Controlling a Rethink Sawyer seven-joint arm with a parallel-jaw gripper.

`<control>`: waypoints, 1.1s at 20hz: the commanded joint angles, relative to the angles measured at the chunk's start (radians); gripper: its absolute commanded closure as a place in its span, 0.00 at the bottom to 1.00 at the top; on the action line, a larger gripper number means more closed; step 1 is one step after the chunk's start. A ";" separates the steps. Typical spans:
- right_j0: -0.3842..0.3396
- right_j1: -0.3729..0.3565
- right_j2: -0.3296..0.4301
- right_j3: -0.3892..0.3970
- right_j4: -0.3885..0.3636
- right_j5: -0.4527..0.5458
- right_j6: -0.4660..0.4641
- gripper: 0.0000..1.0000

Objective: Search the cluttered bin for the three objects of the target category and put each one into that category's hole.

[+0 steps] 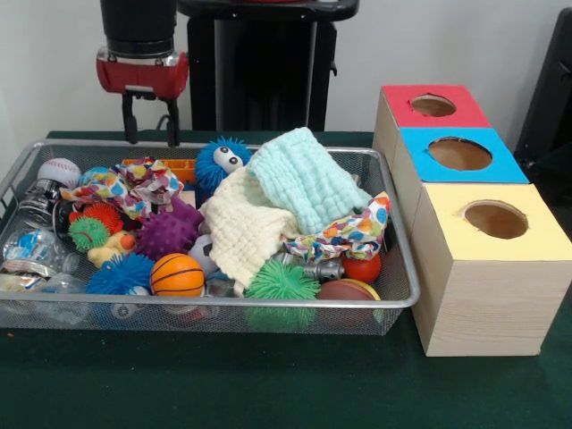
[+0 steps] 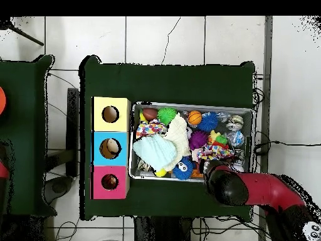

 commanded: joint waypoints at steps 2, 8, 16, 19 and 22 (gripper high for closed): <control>0.040 0.019 0.048 0.033 0.044 0.057 0.000 0.00; 0.087 0.044 0.053 0.004 0.028 -0.059 0.045 0.00; 0.162 0.038 0.049 -0.044 0.065 -0.034 0.059 0.00; 0.178 0.050 0.045 -0.072 0.075 -0.017 0.050 0.00; 0.193 0.057 0.032 -0.088 0.077 -0.017 0.052 0.00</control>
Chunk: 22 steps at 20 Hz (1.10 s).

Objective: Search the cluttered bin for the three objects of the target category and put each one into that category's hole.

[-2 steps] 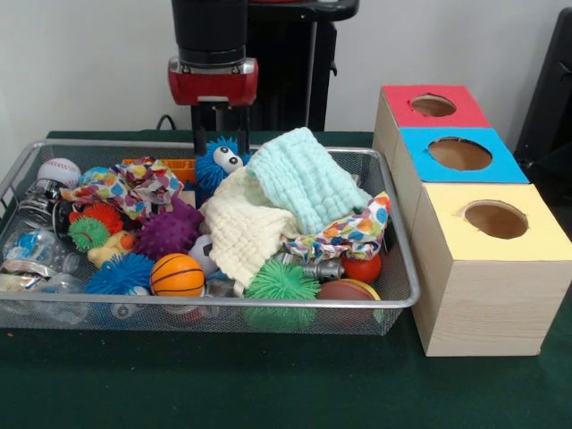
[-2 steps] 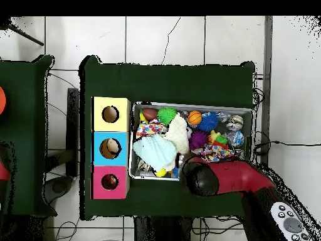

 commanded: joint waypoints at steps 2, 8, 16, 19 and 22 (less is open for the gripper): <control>0.041 0.046 0.020 -0.094 0.032 -0.006 0.059 0.00; 0.059 0.072 0.001 -0.123 0.007 -0.046 0.063 0.00; 0.089 0.168 -0.046 -0.194 -0.040 -0.111 0.070 0.00; 0.104 0.202 -0.070 -0.218 -0.055 -0.142 0.077 0.00; 0.118 0.227 -0.094 -0.241 -0.058 -0.137 0.069 0.00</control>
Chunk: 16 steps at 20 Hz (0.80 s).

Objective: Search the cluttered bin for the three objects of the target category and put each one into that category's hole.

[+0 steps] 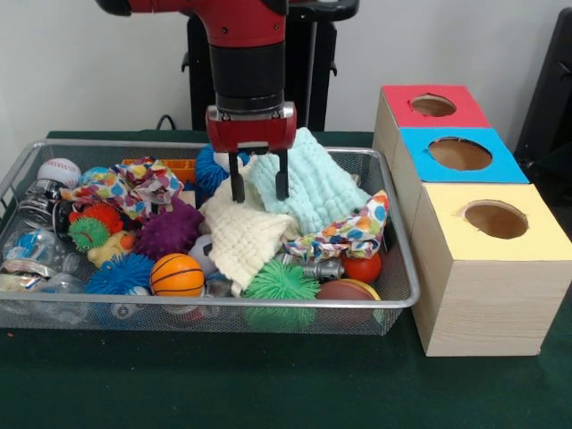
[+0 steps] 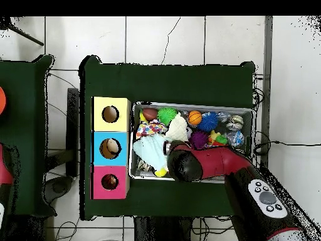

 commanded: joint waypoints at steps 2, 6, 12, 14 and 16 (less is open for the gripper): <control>0.041 0.095 -0.094 -0.139 -0.065 -0.031 0.064 0.00; 0.078 0.118 -0.153 -0.180 -0.083 0.004 0.049 0.00; 0.145 0.173 -0.239 -0.232 -0.094 0.004 0.082 0.00; 0.158 0.177 -0.261 -0.236 -0.092 -0.033 0.098 0.00; 0.176 0.164 -0.290 -0.233 -0.093 -0.089 0.121 0.00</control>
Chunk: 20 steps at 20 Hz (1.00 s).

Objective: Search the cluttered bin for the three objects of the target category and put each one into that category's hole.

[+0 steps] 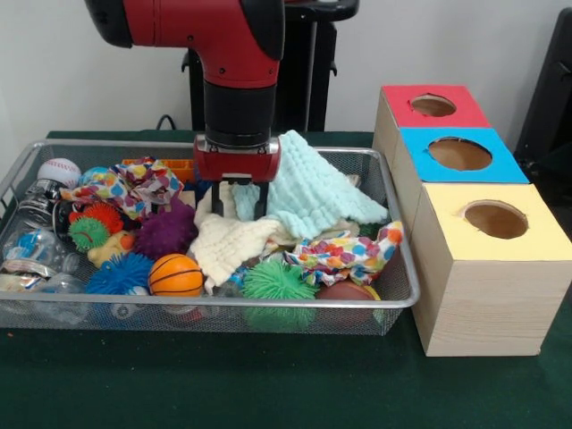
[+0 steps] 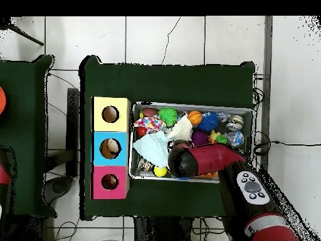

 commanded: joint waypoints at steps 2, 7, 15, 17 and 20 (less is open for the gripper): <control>0.072 0.042 -0.151 -0.111 -0.063 -0.116 0.142 0.00; 0.069 0.041 -0.153 -0.142 -0.049 -0.068 0.075 0.00; -0.036 0.044 -0.041 -0.119 0.015 0.079 -0.056 1.00; -0.055 0.037 -0.025 -0.110 0.016 0.099 -0.076 1.00; -0.072 0.017 -0.018 -0.098 -0.004 0.096 -0.091 1.00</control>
